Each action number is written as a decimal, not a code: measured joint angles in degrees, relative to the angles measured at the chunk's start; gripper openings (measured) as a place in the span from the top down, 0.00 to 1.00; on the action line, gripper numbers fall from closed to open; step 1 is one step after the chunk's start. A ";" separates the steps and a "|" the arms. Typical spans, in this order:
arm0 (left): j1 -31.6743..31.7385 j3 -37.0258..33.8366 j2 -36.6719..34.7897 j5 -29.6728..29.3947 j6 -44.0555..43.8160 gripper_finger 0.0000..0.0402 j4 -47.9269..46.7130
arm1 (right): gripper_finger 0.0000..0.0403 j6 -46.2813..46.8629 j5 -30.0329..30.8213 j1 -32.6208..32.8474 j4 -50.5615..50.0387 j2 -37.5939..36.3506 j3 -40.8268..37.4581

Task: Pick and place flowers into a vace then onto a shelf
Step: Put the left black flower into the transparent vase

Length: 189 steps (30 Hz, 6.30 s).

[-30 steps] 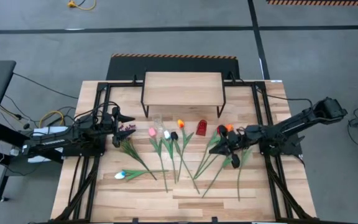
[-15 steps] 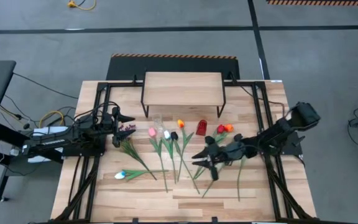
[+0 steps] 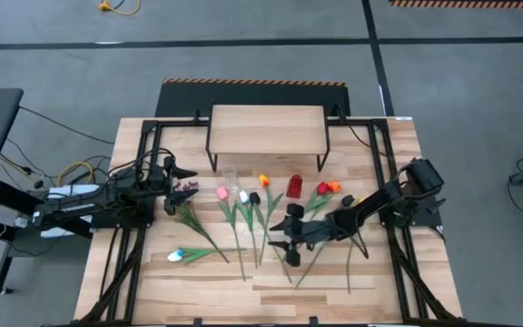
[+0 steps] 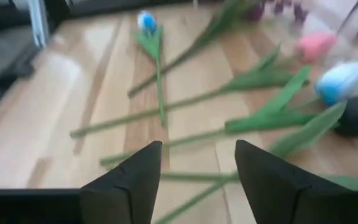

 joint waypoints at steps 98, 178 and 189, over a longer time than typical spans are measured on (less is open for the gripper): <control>-0.02 2.56 0.86 28.53 3.37 0.31 -5.73 | 0.62 16.94 -5.02 -0.09 -15.34 0.17 4.76; 0.00 2.60 4.14 23.77 2.51 0.31 -5.87 | 0.64 14.31 -13.98 -4.23 -35.05 0.21 13.90; 0.00 2.60 4.14 23.77 3.28 0.31 -5.88 | 0.65 15.42 -12.22 -3.43 -44.83 0.21 22.37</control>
